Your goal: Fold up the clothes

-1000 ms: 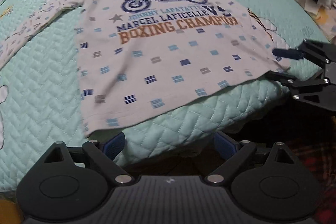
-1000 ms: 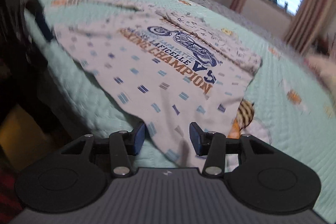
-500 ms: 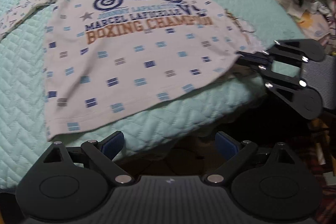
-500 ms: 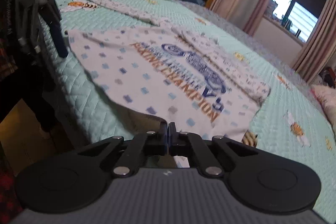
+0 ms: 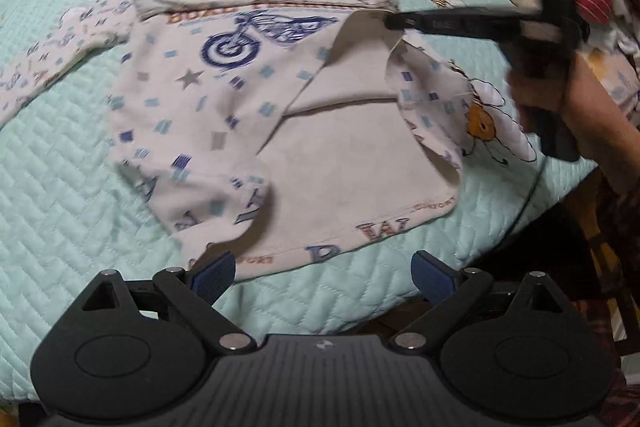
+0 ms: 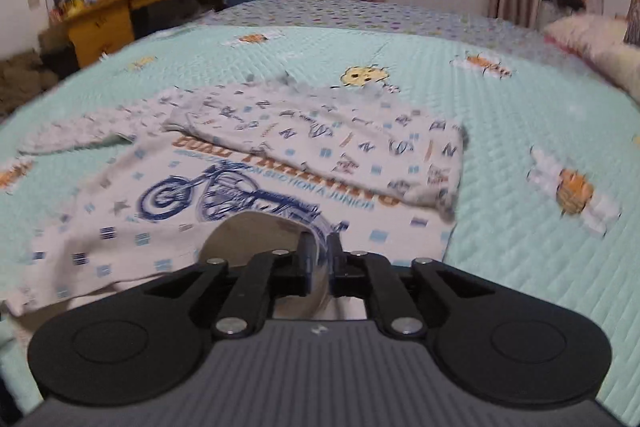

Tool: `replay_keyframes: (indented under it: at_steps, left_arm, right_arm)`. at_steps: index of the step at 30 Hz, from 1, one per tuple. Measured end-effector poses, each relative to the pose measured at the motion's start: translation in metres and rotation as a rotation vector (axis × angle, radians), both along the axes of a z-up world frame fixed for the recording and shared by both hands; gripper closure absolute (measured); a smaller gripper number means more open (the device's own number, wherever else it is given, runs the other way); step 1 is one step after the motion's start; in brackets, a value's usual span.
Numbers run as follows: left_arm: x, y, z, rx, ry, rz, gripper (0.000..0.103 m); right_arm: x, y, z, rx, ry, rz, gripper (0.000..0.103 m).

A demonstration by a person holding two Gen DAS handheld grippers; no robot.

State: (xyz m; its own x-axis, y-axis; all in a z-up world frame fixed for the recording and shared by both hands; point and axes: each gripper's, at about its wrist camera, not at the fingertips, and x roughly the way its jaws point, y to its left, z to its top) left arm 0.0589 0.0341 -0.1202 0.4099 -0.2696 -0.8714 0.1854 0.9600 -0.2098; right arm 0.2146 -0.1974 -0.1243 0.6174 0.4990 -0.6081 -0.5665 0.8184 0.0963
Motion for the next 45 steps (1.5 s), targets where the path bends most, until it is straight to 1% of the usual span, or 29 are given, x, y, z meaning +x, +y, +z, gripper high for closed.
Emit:
replay_keyframes:
  at_steps: [2,4,7,9,11,12,14,15,17,18,19,20,23,25,27,29,31,34,35,37,38,39,40,42,43,45]
  left_arm:
    - [0.001,0.003,-0.005,-0.041,0.025,0.002,0.007]
    - [0.002,0.001,-0.007,-0.109,0.039,-0.015,0.007]
    - [0.008,-0.009,-0.009,-0.155,0.019,-0.043,0.007]
    - [0.018,-0.014,-0.013,-0.192,0.018,-0.078,0.007]
    - [0.030,-0.005,-0.017,-0.146,0.012,-0.023,0.008]
    - [0.035,0.000,-0.018,-0.119,0.009,0.008,0.009]
    - [0.045,0.014,-0.019,-0.053,0.000,0.088,0.010]
    - [0.046,0.027,-0.016,-0.028,0.000,0.148,0.010]
    - [0.043,0.055,-0.012,-0.117,0.006,0.212,0.010]
    - [0.041,0.064,-0.010,-0.138,0.009,0.235,0.010]
    - [0.038,0.071,-0.009,-0.155,0.011,0.257,0.010]
    - [0.036,0.079,-0.008,-0.172,0.013,0.279,0.010]
    - [0.031,0.069,-0.001,-0.143,-0.006,0.189,0.010]
    - [0.022,0.053,0.008,-0.068,-0.039,0.071,0.009]
    - [0.010,0.031,0.015,0.041,-0.086,-0.039,0.009]
    - [-0.004,0.012,0.018,0.134,-0.138,-0.148,0.009]
    - [-0.019,-0.007,0.018,0.243,-0.209,-0.258,0.009]
    - [-0.036,-0.034,0.005,0.422,-0.256,-0.411,0.009]
    - [-0.040,-0.040,-0.002,0.474,-0.263,-0.451,0.009]
    - [-0.043,-0.047,-0.021,0.579,-0.276,-0.491,0.011]
    - [-0.044,-0.049,-0.032,0.638,-0.285,-0.498,0.013]
    - [-0.044,-0.050,-0.039,0.669,-0.294,-0.504,0.013]
    - [-0.044,-0.049,-0.046,0.697,-0.303,-0.509,0.013]
    - [-0.044,-0.049,-0.047,0.714,-0.325,-0.500,0.013]
    - [-0.046,-0.050,-0.046,0.727,-0.332,-0.506,0.013]
    - [-0.049,-0.053,-0.040,0.751,-0.343,-0.524,0.018]
  right_arm:
    - [-0.021,-0.017,0.002,0.045,0.024,0.020,0.085]
    - [-0.043,-0.031,0.003,0.089,0.049,0.049,0.084]
    - [-0.082,-0.033,0.003,0.139,0.090,0.188,0.084]
    - [-0.102,-0.027,0.000,0.168,0.126,0.300,0.084]
    - [-0.110,-0.017,-0.009,0.170,0.170,0.389,0.085]
    - [-0.108,-0.014,-0.017,0.136,0.197,0.378,0.085]
    - [-0.102,-0.016,-0.029,0.040,0.202,0.258,0.085]
    - [-0.101,-0.024,-0.029,0.022,0.190,0.187,0.085]
    - [-0.105,-0.043,-0.022,0.036,0.176,0.086,0.085]
    - [-0.110,-0.048,-0.019,0.013,0.165,0.049,0.083]
    - [-0.115,-0.051,-0.018,-0.021,0.152,0.031,0.081]
    - [-0.121,-0.053,-0.018,-0.040,0.140,0.037,0.077]
    - [-0.143,-0.056,-0.010,-0.015,0.074,0.144,0.076]
    - [-0.159,-0.046,-0.005,-0.101,-0.015,0.255,0.076]
    - [-0.172,-0.034,-0.002,-0.189,-0.096,0.369,0.076]
    - [-0.176,-0.023,-0.004,-0.261,-0.155,0.449,0.076]
    - [-0.182,-0.012,-0.009,-0.354,-0.224,0.519,0.076]
    - [-0.180,-0.003,-0.019,-0.474,-0.296,0.583,0.074]
    - [-0.179,-0.002,-0.023,-0.507,-0.314,0.596,0.070]
    - [-0.182,0.000,-0.031,-0.564,-0.363,0.613,0.065]
    - [-0.184,0.000,-0.033,-0.580,-0.393,0.614,0.060]
    - [-0.186,0.000,-0.035,-0.596,-0.421,0.614,0.055]
    - [-0.188,0.001,-0.036,-0.607,-0.442,0.612,0.053]
    - [-0.187,0.001,-0.038,-0.616,-0.475,0.603,0.047]
    - [-0.187,0.000,-0.038,-0.614,-0.478,0.598,0.046]
    - [-0.186,-0.001,-0.038,-0.605,-0.474,0.592,0.046]
